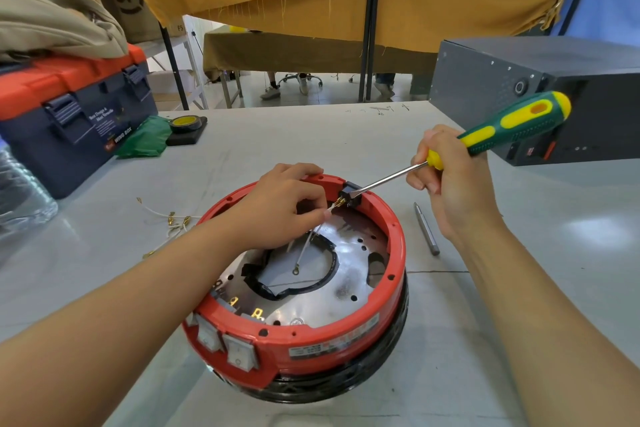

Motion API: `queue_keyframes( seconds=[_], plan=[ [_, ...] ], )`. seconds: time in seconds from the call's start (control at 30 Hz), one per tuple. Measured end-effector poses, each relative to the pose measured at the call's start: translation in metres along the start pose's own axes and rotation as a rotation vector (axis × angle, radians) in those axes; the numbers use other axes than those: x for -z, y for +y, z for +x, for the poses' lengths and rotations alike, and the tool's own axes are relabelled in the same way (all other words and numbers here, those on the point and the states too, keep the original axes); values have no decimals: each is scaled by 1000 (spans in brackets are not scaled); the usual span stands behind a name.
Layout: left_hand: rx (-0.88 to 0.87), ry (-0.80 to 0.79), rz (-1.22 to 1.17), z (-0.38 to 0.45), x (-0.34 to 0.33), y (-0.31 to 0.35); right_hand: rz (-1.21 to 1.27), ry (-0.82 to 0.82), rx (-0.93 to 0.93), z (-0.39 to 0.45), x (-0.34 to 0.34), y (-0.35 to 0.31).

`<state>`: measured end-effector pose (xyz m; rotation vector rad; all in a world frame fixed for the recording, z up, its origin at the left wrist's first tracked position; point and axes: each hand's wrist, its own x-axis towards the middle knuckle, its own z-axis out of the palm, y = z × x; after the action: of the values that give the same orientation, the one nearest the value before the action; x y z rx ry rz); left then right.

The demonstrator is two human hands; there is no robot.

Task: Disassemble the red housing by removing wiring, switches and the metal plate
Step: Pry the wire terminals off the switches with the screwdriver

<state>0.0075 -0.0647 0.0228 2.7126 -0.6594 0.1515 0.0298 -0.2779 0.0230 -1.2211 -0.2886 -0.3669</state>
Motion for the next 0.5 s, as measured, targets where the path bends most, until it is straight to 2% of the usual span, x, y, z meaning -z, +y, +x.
queue_keyframes(
  seconds=[0.37,0.5],
  plan=[
    [27,-7,-45,-1,1,1,28,35,-25,-1,-1,4],
    [37,3,-83,-1,3,1,114,103,-37,-2,0,0]
  ],
)
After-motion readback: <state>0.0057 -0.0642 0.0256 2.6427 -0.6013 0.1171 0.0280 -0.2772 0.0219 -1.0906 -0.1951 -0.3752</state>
